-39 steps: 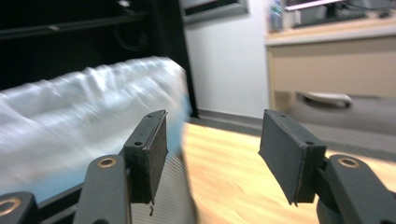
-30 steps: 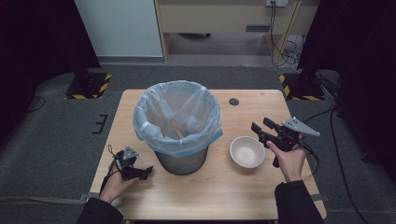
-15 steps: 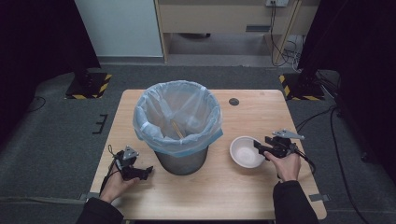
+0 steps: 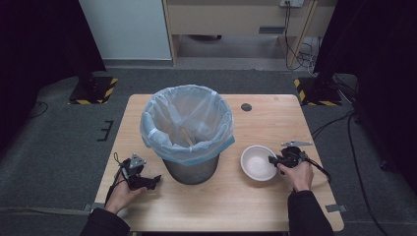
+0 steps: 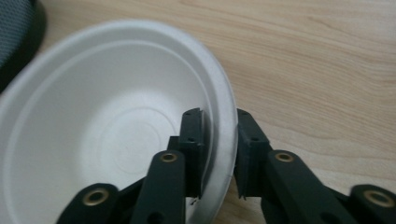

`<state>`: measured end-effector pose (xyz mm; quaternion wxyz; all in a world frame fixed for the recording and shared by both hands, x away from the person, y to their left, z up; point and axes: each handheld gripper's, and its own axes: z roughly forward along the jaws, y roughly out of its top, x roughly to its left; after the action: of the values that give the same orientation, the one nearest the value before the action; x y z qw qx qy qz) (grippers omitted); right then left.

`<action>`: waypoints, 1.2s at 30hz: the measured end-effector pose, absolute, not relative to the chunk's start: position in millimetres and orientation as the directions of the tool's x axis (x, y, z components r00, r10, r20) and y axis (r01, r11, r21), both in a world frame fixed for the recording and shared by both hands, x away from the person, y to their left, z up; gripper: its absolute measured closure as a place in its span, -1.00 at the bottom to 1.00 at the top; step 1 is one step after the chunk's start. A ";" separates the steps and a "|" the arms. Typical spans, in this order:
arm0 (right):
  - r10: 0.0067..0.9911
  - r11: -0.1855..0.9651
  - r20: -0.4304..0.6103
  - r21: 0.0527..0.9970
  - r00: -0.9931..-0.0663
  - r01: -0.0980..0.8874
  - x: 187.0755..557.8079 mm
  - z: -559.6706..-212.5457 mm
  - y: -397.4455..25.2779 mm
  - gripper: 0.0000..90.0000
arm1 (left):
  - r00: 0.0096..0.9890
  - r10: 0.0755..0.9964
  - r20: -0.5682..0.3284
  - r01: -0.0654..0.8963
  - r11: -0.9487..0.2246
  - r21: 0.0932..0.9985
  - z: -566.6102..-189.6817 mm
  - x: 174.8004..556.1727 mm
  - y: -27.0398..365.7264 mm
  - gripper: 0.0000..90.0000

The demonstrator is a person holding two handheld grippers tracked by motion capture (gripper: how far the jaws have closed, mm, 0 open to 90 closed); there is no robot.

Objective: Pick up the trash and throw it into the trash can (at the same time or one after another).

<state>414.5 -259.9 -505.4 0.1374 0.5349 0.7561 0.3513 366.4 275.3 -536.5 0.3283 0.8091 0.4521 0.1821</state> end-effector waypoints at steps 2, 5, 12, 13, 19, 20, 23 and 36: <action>0.903 0.175 0.174 0.683 -0.392 0.709 414.4 -503.2 -259.6 0.75 | 0.525 0.851 -0.002 0.612 -0.375 0.696 -536.5 366.3 275.3 -1.00; 0.895 0.172 0.181 0.704 -0.407 0.690 413.7 -495.4 -258.5 0.79 | 0.525 0.851 -0.002 0.612 -0.375 0.696 -536.5 366.4 275.3 -1.00; 0.887 0.101 0.206 0.787 -0.414 0.608 410.4 -466.5 -263.9 0.85 | 0.525 0.851 -0.002 0.612 -0.376 0.696 -536.5 366.4 275.3 -1.00; 0.886 0.085 0.212 0.798 -0.411 0.596 409.2 -461.9 -265.8 0.85 | 0.525 0.851 -0.002 0.612 -0.375 0.696 -536.5 366.4 275.3 -1.00; 0.881 -0.005 0.239 0.867 -0.408 0.498 401.6 -434.7 -277.9 0.85 | 0.525 0.851 -0.002 0.612 -0.375 0.696 -536.5 366.3 275.3 -1.00; 0.881 -0.017 0.244 0.874 -0.407 0.486 400.7 -431.4 -279.2 0.85 | 0.525 0.851 -0.002 0.612 -0.375 0.696 -536.5 366.4 275.3 -1.00; 0.873 -0.066 0.258 0.902 -0.413 0.426 397.1 -418.7 -284.5 0.85 | 0.525 0.851 -0.002 0.612 -0.375 0.696 -536.5 366.4 275.3 -1.00; 0.840 -0.221 0.293 0.954 -0.457 0.205 378.7 -372.0 -288.3 0.85 | 0.525 0.851 -0.002 0.612 -0.376 0.696 -536.5 366.4 275.3 -1.00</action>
<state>378.7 -288.3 -372.0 0.2505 0.4570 0.5718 0.6336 366.4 275.3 -536.5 0.3283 0.8091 0.4522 0.1822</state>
